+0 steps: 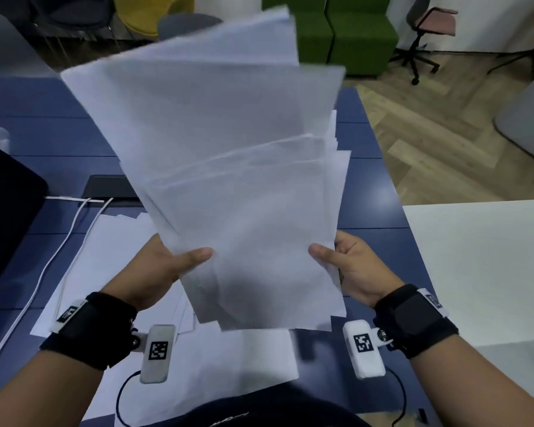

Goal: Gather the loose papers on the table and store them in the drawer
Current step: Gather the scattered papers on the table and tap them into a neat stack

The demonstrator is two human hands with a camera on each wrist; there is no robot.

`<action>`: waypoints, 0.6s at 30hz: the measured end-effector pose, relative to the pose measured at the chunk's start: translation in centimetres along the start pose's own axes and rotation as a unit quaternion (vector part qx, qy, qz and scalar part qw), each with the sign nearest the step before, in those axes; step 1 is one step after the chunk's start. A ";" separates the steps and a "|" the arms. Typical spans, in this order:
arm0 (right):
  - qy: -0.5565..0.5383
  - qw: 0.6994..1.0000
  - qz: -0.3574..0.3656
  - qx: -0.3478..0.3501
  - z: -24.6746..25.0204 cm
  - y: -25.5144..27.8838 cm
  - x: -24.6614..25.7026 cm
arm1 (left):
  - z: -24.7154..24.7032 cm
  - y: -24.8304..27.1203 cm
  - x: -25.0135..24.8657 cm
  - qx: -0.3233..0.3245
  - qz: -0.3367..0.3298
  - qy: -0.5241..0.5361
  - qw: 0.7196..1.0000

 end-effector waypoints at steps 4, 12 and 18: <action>0.054 0.996 0.042 -0.050 0.1 -0.5 0.1 | 1.0 0.0 -0.3 -0.109 -0.043 -0.071 0.991; 0.116 0.954 0.179 -0.212 0.1 1.0 1.1 | 0.0 0.4 -1.2 -0.120 -0.070 -0.026 0.990; 0.127 0.981 0.052 -0.138 -0.2 -1.2 -2.5 | 0.1 0.0 1.9 -0.125 -0.022 -0.097 0.987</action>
Point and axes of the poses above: each hand's wrist, its own y-axis away from the middle knuckle, its own z-axis out of the back of the hand, x = y × z, the point moved 10 cm from there along -y, towards the middle knuckle, and after that the axes turned 6 degrees about -x, right-handed, at the moved point
